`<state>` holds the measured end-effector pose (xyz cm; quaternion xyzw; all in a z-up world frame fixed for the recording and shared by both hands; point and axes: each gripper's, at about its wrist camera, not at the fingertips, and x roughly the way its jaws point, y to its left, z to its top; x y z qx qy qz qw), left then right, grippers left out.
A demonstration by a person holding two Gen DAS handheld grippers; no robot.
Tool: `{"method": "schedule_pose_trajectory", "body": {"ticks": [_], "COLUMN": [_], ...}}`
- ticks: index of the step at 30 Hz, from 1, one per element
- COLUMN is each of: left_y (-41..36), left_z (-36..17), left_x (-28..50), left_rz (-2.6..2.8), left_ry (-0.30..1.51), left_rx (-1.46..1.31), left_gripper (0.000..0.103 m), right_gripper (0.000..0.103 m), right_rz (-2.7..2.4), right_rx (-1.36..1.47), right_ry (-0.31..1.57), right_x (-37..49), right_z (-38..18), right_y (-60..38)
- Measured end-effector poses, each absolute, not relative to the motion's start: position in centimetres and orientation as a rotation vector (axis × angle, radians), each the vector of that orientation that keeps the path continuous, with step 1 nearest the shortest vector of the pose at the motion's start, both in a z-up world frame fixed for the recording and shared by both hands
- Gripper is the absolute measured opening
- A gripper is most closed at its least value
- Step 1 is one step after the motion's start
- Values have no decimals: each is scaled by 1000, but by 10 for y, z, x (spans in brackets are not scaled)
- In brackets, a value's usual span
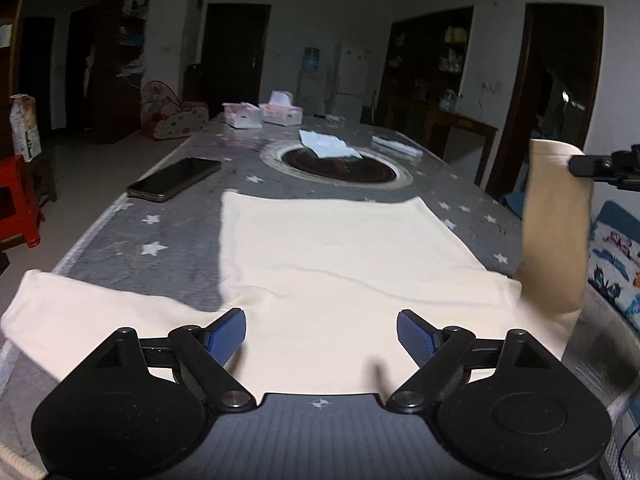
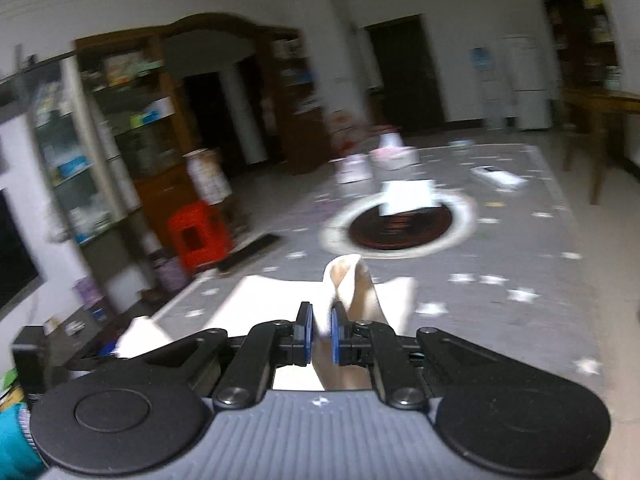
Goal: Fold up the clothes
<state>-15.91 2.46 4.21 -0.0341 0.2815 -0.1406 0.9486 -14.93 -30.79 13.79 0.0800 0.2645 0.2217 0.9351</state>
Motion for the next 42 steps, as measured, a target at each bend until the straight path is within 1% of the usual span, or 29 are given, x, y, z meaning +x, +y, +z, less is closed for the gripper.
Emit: {"method": "schedule_pose_trajectory", "body": {"ticks": [7,15,16,17,18,21,22,23,26,28,31,33,34,36,39,42], "left_y": [51,66,66,65,65,61,60,58,49,42,31,23,20,15,9,7], "left_z": [40,39,39,39,39,42,43,43,46,47,49,49,48,47,41,33], "left_x": [-169,-175,-175,-176,-175,-174,-174,-173,-172,-171,-170,-168,-166,-163,-157,-151], "left_rz": [-241,-220,-221,-222,-224,-232,-236,-241,-265,-290,-329,-353,-362,-376,-394,-388], "left_ry": [563,563,563,563,562,559,558,558,553,543,527,520,521,527,549,582], "left_rx": [-116,-144,-145,-145,-145,-136,-133,-131,-122,-116,-105,-95,-90,-84,-78,-71], "left_gripper": [86,86,86,87,87,89,89,90,90,90,88,82,80,70,62,60], "right_gripper": [8,8,10,14,17,19,25,35,47,53,55,56,56,56,56,57], "right_rz": [637,744,752,757,760,768,761,755,725,685,638,608,598,576,544,543], "right_rx": [95,36,37,39,39,40,35,30,0,-18,-2,15,26,47,59,54], "right_ry": [595,695,704,710,711,712,709,705,703,715,744,757,763,777,798,793], "right_x": [-121,-107,-107,-106,-106,-106,-108,-109,-114,-123,-134,-140,-142,-147,-148,-149], "right_z": [135,100,95,92,91,87,88,89,87,80,67,58,54,45,32,30], "right_y": [-224,-156,-152,-150,-150,-152,-157,-162,-178,-196,-222,-236,-242,-254,-264,-267]}}
